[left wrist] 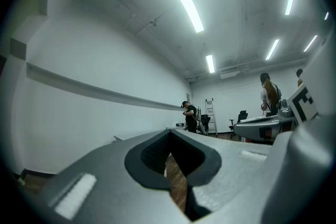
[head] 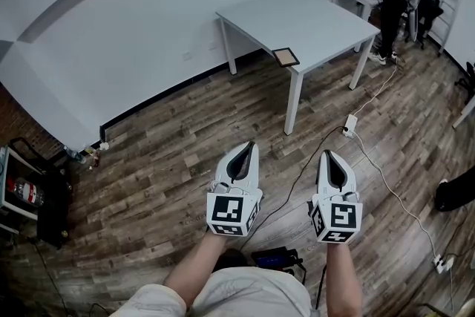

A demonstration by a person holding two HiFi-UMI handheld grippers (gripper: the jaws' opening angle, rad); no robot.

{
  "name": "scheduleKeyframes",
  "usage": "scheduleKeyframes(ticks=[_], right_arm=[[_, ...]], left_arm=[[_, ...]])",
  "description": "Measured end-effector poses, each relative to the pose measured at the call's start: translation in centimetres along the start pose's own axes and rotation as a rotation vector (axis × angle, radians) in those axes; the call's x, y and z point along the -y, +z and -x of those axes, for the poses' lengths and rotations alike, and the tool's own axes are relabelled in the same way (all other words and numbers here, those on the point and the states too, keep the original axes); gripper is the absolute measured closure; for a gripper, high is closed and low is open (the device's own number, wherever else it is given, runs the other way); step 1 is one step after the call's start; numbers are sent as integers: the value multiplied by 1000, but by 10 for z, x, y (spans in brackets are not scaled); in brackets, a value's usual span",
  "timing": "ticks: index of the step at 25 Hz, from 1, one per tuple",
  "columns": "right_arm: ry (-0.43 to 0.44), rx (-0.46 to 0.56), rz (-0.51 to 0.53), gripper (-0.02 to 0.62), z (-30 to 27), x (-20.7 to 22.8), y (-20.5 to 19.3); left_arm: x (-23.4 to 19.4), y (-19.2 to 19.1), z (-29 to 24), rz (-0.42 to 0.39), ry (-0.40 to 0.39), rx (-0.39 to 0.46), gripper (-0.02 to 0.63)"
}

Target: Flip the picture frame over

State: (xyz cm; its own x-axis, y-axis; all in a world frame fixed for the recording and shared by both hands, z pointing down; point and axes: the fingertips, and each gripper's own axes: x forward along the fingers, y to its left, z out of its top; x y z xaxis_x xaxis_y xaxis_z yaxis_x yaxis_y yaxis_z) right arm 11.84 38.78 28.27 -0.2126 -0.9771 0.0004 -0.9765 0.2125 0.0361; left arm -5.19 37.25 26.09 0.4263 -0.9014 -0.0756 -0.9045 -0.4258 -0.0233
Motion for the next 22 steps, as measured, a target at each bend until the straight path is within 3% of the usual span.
scheduleKeyframes(ticks=[9, 22], right_arm=[[15, -22, 8, 572, -30, 12, -12], [-7, -75, 40, 572, -135, -5, -19]], left_arm=[[-7, -9, -30, -3, 10, -3, 605], [-83, -22, -112, 38, -22, -8, 605]])
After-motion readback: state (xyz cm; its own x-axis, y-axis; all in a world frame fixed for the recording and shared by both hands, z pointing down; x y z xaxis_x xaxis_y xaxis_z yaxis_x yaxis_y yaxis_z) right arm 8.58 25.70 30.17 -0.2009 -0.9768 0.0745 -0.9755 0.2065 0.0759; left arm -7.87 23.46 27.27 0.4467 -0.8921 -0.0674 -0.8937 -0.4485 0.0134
